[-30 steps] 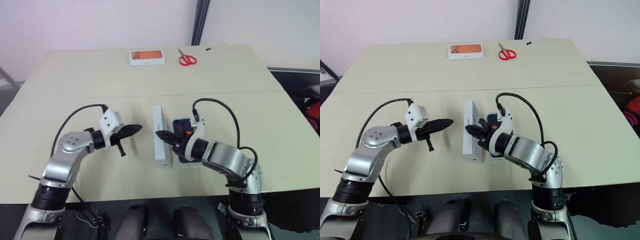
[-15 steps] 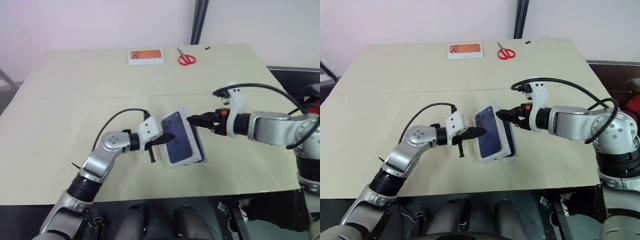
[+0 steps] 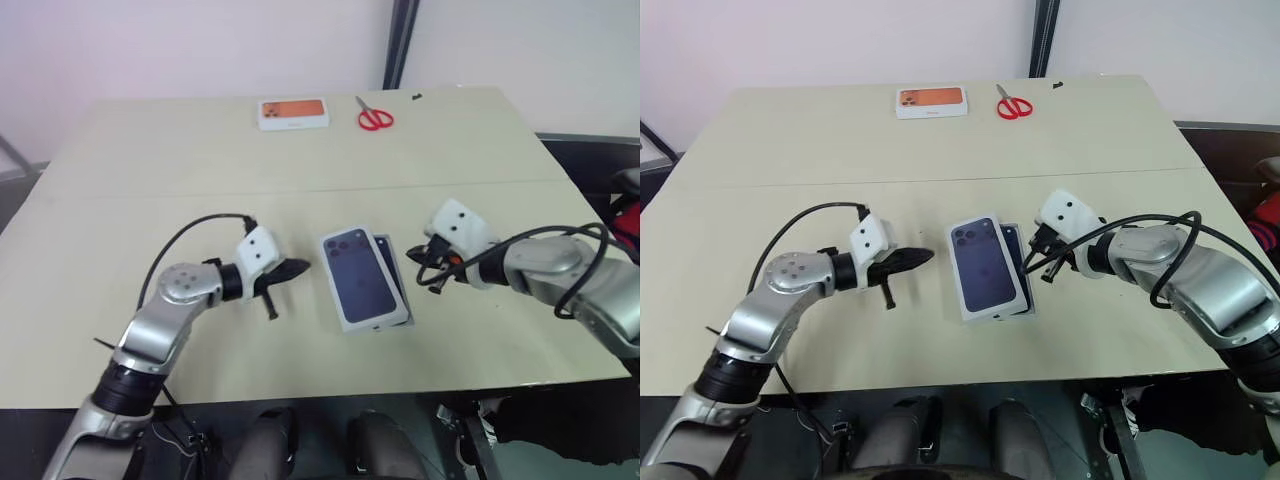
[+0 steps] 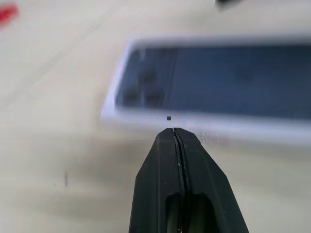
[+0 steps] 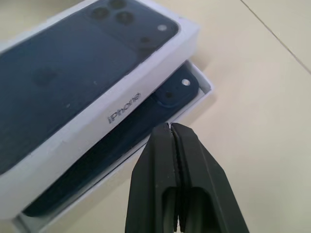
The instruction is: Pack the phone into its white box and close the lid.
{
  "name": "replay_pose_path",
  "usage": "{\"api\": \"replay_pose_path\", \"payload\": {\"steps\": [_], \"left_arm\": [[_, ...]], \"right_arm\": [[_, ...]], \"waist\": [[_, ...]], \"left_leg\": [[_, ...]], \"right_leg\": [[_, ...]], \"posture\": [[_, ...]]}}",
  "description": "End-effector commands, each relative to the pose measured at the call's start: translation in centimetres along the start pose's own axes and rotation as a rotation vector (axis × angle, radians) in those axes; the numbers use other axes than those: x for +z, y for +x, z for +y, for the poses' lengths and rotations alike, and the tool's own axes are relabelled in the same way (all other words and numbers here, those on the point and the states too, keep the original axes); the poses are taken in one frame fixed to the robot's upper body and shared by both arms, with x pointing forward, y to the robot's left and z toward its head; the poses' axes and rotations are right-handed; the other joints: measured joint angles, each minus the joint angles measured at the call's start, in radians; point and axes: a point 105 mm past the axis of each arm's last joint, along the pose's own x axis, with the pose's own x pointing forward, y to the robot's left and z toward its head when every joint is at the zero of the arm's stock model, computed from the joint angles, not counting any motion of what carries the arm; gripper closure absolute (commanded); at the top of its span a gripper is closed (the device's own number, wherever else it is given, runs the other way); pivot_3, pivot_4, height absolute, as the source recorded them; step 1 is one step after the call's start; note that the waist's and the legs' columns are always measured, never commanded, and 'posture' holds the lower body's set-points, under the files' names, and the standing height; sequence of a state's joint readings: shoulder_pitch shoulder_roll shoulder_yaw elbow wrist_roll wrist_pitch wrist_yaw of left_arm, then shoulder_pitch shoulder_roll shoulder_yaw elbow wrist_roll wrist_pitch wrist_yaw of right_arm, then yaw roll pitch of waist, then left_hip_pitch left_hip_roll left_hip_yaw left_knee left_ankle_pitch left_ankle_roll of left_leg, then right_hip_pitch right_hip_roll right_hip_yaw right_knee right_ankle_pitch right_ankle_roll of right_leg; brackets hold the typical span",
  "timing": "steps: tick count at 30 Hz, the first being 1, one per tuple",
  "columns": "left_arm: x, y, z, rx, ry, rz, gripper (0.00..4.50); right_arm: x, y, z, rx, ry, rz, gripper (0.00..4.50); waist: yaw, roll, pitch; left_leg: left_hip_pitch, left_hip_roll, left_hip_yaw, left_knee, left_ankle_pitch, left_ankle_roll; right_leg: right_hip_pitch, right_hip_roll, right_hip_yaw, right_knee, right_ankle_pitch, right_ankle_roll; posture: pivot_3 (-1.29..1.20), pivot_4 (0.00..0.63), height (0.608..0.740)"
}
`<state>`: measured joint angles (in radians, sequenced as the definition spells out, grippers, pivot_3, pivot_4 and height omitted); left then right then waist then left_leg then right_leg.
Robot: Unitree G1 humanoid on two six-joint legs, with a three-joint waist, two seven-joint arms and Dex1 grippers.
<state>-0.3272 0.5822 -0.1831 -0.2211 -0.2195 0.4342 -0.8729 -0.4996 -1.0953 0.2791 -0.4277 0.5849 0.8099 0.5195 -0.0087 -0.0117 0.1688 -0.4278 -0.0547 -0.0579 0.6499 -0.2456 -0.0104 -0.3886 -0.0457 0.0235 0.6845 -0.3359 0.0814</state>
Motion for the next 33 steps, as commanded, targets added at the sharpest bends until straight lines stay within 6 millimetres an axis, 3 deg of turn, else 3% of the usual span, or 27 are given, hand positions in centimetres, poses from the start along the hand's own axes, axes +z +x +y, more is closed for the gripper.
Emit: {"api": "replay_pose_path", "payload": {"steps": [1,12,25,33], "left_arm": [[-0.5,0.8,-1.1,-0.051,0.046,0.093,4.50],[1.8,5.2,-2.1,-0.065,-0.039,0.006,4.50],[4.6,6.6,-3.7,-0.107,-0.051,-0.113,4.50],[5.1,7.0,-4.2,-0.126,-0.023,-0.120,4.50]], "right_arm": [[0.6,0.1,0.5,0.012,-0.112,-0.022,4.44],[0.5,1.0,2.5,0.078,-0.137,-0.013,4.44],[-0.5,-0.1,1.8,0.062,-0.124,0.034,4.44],[-1.8,-0.3,1.9,0.064,-0.090,0.071,4.44]], "waist": [[0.005,0.000,0.000],[0.019,0.000,0.000],[0.021,0.000,0.000],[0.021,-0.001,0.000]], "left_leg": [[0.000,0.000,0.000,0.000,0.000,0.000],[0.000,0.000,0.000,0.002,0.000,0.000],[0.000,-0.001,0.000,0.002,0.000,0.000],[0.000,-0.001,0.000,0.002,0.000,0.000]], "right_leg": [[0.000,0.000,0.000,0.000,0.000,0.000],[0.000,0.000,0.000,0.000,0.000,0.000],[0.001,0.000,0.000,0.000,0.000,0.000],[0.001,0.000,0.000,0.000,0.000,0.000]], "posture": [[0.00,0.150,0.740],[0.00,0.150,0.740],[0.00,0.150,0.740],[0.00,0.150,0.740]]}}
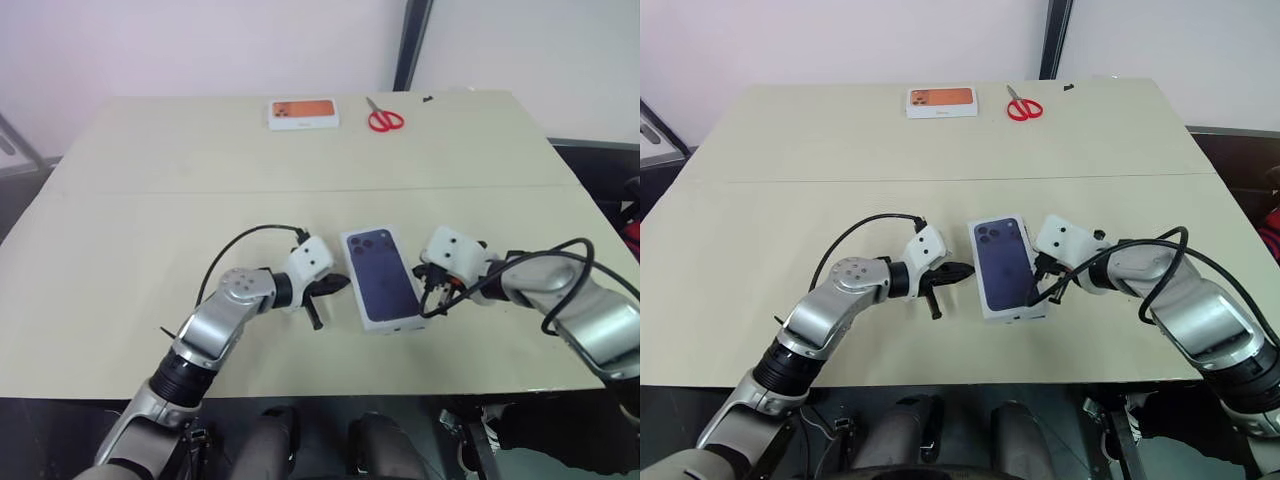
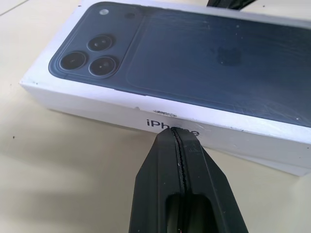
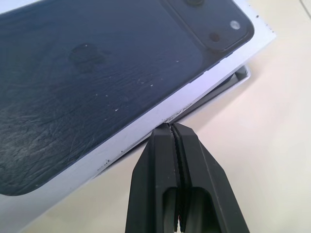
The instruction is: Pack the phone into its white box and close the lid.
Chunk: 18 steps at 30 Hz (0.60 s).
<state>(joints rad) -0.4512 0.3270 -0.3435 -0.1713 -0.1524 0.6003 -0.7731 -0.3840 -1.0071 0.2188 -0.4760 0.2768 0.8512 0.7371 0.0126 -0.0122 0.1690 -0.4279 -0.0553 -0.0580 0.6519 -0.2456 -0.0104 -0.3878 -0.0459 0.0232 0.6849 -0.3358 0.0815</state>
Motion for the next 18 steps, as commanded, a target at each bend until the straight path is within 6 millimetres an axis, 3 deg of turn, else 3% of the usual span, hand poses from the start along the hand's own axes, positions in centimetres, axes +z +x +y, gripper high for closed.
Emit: {"api": "replay_pose_path", "payload": {"steps": [1,18], "left_arm": [[2.6,0.4,-1.1,-0.046,0.077,-0.081,4.50],[1.9,0.4,-0.8,-0.034,0.068,-0.056,4.50]], "right_arm": [[0.6,-0.4,0.6,0.018,-0.019,-0.025,4.44],[-0.7,0.3,0.5,-0.020,0.021,0.006,4.44]], "waist": [[0.000,0.000,0.000],[0.000,0.000,0.000]], "left_leg": [[0.000,0.000,0.000,0.000,0.000,0.000],[0.000,0.000,0.000,0.000,0.000,0.000]], "right_leg": [[0.000,0.000,0.000,0.000,0.000,0.000],[0.000,0.000,0.000,0.000,0.000,0.000]], "posture": [[0.00,0.150,0.740],[0.00,0.150,0.740]]}}
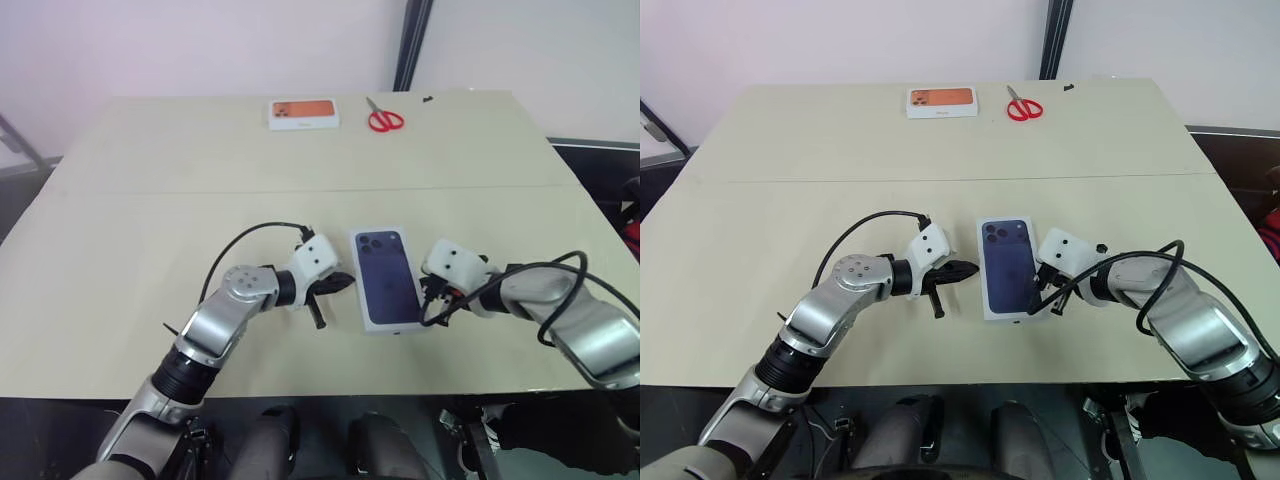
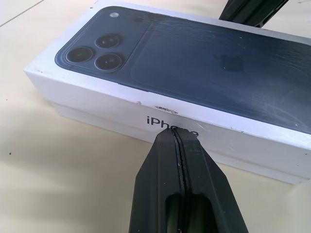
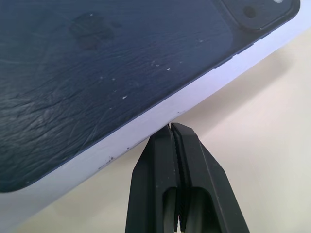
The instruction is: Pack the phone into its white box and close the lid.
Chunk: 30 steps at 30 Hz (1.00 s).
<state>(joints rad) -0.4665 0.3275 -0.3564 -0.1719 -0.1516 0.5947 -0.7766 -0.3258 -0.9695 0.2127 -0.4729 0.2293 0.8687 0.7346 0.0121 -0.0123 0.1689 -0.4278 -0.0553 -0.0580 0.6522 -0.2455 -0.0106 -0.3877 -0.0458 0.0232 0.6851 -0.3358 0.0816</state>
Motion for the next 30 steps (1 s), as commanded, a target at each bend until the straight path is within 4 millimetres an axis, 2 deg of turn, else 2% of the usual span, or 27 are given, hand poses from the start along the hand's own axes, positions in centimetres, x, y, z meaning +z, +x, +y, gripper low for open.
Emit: {"api": "replay_pose_path", "payload": {"steps": [1,18,24,28,30], "left_arm": [[1.4,0.2,-0.6,-0.020,0.046,-0.051,4.50],[0.9,0.4,-0.3,0.001,0.026,-0.043,4.50],[0.5,-0.3,0.0,0.002,0.033,-0.027,4.50],[1.6,-1.5,2.0,0.069,-0.008,-0.084,4.50],[3.4,-1.7,3.0,0.099,-0.039,-0.158,4.50]], "right_arm": [[0.8,-0.3,-0.3,-0.023,-0.021,-0.030,4.44],[0.4,-0.3,-1.0,-0.052,-0.010,-0.019,4.44],[0.4,-1.1,-1.5,-0.052,-0.037,-0.020,4.44],[0.7,-2.7,-3.0,-0.081,-0.052,-0.065,4.44],[1.0,-3.6,-2.8,-0.043,-0.061,-0.110,4.44]], "waist": [[0.000,0.000,0.000],[0.000,0.000,0.000],[0.000,0.000,0.000],[0.000,0.000,0.000],[0.002,0.000,0.000]], "left_leg": [[0.000,0.000,0.000,0.000,0.000,0.000],[0.000,0.000,0.000,0.000,0.000,0.000],[0.000,0.000,0.000,0.000,0.000,0.000],[0.000,0.000,0.000,0.000,0.000,0.000],[0.000,0.000,0.000,0.000,0.000,0.000]], "right_leg": [[0.000,0.000,0.000,0.000,0.000,0.000],[0.000,0.000,0.000,0.000,0.000,0.000],[0.000,0.000,0.000,0.000,0.000,0.000],[0.000,0.000,0.000,0.000,0.000,0.000],[0.000,0.000,0.000,0.000,0.000,0.000]], "posture": [[0.00,0.150,0.740],[0.00,0.150,0.740],[0.00,0.150,0.740],[0.00,0.150,0.740],[0.00,0.150,0.740]]}}
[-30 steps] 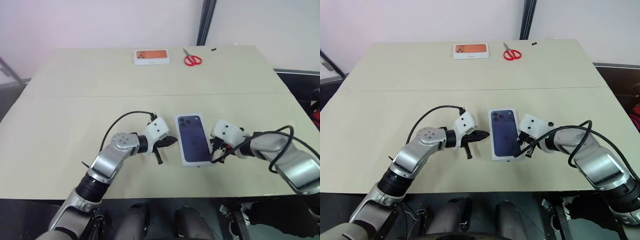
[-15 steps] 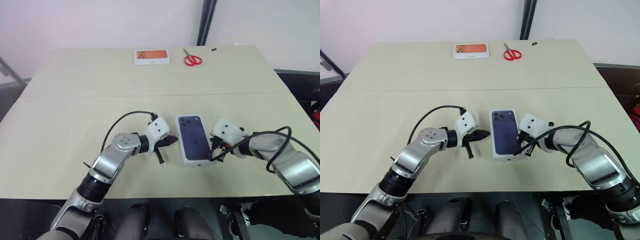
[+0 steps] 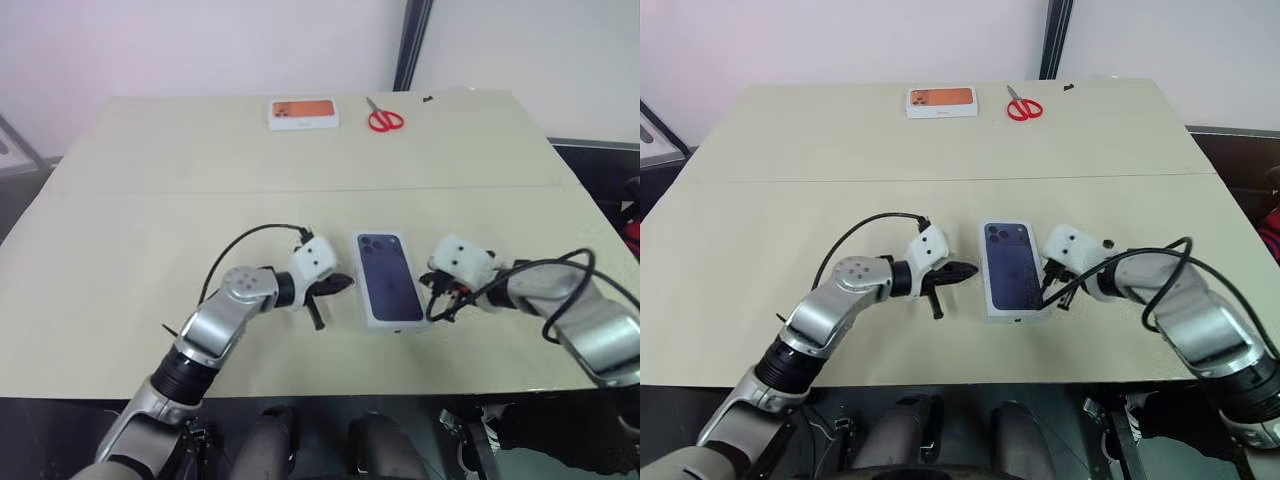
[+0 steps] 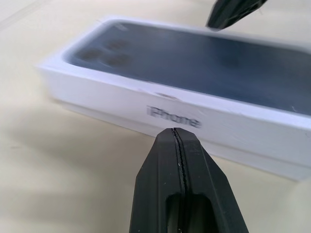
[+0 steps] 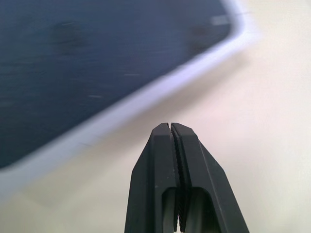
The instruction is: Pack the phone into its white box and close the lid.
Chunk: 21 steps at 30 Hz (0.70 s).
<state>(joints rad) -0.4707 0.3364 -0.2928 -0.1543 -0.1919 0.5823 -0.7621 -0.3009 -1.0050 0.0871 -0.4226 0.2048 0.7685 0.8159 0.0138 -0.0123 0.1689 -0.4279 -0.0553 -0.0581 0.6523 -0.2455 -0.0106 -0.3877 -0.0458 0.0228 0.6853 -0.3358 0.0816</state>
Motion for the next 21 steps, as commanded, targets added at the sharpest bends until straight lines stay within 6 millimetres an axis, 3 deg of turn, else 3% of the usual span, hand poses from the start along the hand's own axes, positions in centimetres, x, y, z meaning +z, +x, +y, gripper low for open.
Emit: {"api": "replay_pose_path", "payload": {"steps": [1,5,11,17,21], "left_arm": [[3.8,-0.4,1.8,0.055,-0.012,-0.142,4.50],[4.5,1.1,2.5,0.080,0.026,-0.135,4.50],[1.4,3.9,1.8,0.021,0.080,0.040,4.50],[-1.7,4.0,0.7,-0.039,0.093,0.171,4.50],[-1.8,3.8,0.8,-0.023,0.078,0.156,4.50]], "right_arm": [[1.2,-1.9,-0.1,0.042,-0.027,-0.097,4.44],[1.7,-2.7,1.5,0.141,0.033,-0.158,4.44],[0.4,-1.3,5.0,0.222,0.062,-0.106,4.44],[-1.2,-0.5,6.6,0.228,0.091,-0.036,4.44],[-1.3,-0.5,6.1,0.204,0.095,-0.031,4.44]], "waist": [[0.001,0.000,0.000],[-0.001,-0.001,0.000],[-0.003,-0.001,0.000],[-0.001,-0.002,-0.002],[-0.001,-0.002,-0.002]], "left_leg": [[0.000,0.000,0.000,0.000,0.000,0.000],[0.000,0.000,0.000,0.002,0.000,0.000],[0.001,0.000,0.000,0.001,0.000,0.000],[0.002,0.000,-0.001,0.002,0.000,0.000],[0.008,0.000,-0.001,0.001,0.000,0.000]], "right_leg": [[0.000,0.000,0.000,0.000,0.000,0.000],[0.002,0.000,-0.001,0.000,0.000,0.000],[0.002,0.001,0.000,0.000,0.000,0.000],[0.004,0.000,0.000,0.000,0.000,0.000],[0.010,0.000,-0.001,-0.002,0.000,0.000]], "posture": [[0.00,0.150,0.740],[0.00,0.150,0.740],[0.00,0.150,0.740],[0.00,0.150,0.740],[0.00,0.150,0.740]]}}
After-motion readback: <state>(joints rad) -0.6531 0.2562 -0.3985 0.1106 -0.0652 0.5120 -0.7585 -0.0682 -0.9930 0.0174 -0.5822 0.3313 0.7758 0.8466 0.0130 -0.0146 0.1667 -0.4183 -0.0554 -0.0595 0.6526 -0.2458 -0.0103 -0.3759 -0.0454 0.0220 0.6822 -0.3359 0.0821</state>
